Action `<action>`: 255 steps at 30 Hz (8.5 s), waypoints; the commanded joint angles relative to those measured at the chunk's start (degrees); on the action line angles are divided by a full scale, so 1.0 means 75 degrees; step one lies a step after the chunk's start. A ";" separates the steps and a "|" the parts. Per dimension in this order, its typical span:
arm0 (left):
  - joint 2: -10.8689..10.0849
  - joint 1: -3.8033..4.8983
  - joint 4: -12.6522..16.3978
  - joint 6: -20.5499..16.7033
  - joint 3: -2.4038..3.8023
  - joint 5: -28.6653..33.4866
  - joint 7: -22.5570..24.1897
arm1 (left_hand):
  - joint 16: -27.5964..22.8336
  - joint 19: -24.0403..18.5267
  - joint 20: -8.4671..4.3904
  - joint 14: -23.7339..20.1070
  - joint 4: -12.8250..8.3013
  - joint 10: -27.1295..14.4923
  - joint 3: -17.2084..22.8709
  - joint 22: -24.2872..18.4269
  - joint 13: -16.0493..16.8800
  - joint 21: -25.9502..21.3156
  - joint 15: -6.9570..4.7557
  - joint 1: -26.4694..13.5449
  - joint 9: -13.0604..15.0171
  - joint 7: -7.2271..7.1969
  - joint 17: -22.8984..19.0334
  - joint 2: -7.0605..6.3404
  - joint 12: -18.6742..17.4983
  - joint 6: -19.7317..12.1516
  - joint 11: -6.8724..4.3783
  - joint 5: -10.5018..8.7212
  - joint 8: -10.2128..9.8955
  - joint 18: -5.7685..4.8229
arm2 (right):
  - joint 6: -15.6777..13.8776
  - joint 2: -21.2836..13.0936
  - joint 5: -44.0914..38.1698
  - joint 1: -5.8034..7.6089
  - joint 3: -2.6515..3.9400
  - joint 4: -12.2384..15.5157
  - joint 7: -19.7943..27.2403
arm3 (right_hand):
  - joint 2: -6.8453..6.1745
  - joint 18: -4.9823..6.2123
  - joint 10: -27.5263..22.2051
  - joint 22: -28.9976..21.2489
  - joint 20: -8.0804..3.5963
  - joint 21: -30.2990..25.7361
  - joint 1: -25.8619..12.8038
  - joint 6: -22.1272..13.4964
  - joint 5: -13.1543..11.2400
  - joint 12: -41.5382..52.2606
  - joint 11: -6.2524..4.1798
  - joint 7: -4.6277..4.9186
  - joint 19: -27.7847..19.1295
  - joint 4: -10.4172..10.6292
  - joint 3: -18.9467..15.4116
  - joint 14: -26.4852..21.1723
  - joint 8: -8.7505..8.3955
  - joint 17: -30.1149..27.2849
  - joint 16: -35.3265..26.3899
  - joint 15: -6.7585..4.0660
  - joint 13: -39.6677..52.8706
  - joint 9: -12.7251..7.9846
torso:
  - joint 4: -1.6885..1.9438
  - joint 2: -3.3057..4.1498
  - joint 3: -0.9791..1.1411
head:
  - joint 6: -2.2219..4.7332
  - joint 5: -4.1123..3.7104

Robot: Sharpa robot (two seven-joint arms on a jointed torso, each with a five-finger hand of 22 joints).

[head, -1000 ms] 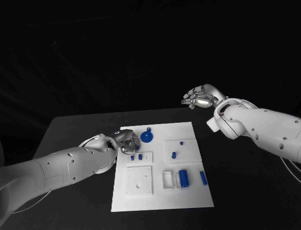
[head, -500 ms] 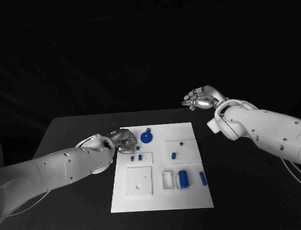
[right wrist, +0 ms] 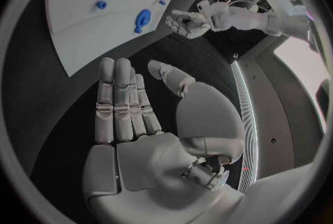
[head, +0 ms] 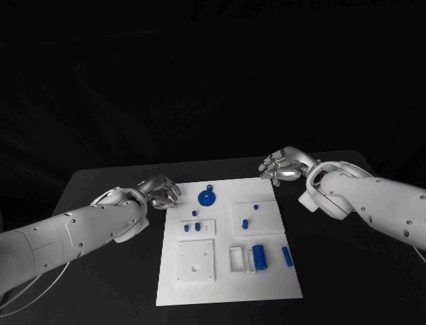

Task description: Assemble the parts on the task board

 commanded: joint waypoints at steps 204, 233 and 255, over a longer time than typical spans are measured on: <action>-0.1042 0.0528 0.2590 0.0757 0.0193 0.6835 0.2264 | -0.4208 -0.1551 0.0388 -0.1138 -0.0335 0.0383 -0.1405 -0.1055 0.0271 -0.2673 0.0408 -0.1357 0.0123 -0.0004 -0.1330 0.0688 0.0171 0.0098 0.0036 -0.0142 0.0521 0.0155 | -0.1158 0.1798 -0.6475 -0.2016 -0.0819 0.1244 -0.1957 | -0.0403 0.0154 0.2388 0.1098 -0.1049 0.3077 0.0691 0.1683 -0.2487 -0.2461 -0.0558 -0.0655 0.1295 -0.0065 0.1884 0.1218 0.0519 0.2126 0.2098 -0.0573 0.1260 -0.0112 | 0.0099 -0.0121 -0.0094 | -0.0899 0.1218; -0.1036 0.0528 0.2579 0.0801 0.0192 0.6835 0.2233 | -0.4235 -0.1547 0.0392 -0.1139 -0.0326 0.0376 -0.1403 -0.1051 0.0273 -0.2688 0.0412 -0.1363 0.0118 -0.0001 -0.1309 0.0687 0.0168 0.0092 0.0038 -0.0142 0.0522 0.0155 | -0.1574 0.1893 -0.6540 -0.2021 -0.0814 0.1141 -0.2102 | -0.0389 0.0154 0.2394 0.1093 -0.1054 0.3092 0.0692 0.1684 -0.2490 -0.2478 -0.0558 -0.0656 0.1291 -0.0092 0.1890 0.1215 0.0516 0.2119 0.2101 -0.0573 0.1285 -0.0107 | 0.0099 -0.0123 -0.0093 | -0.0904 0.1288; -0.1027 0.0528 0.2572 0.0815 0.0192 0.6835 0.2221 | -0.4254 -0.1544 0.0394 -0.1140 -0.0319 0.0370 -0.1401 -0.1047 0.0273 -0.2698 0.0415 -0.1369 0.0115 0.0001 -0.1294 0.0694 0.0165 0.0089 0.0041 -0.0141 0.0524 0.0155 | -0.1215 0.1869 -0.6591 -0.2019 -0.0813 0.1055 -0.2272 | -0.0384 0.0154 0.2393 0.1090 -0.1058 0.3102 0.0688 0.1681 -0.2490 -0.2492 -0.0557 -0.0654 0.1291 -0.0099 0.1897 0.1214 0.0511 0.2114 0.2102 -0.0572 0.1301 -0.0105 | 0.0095 -0.0124 -0.0094 | -0.0940 0.1298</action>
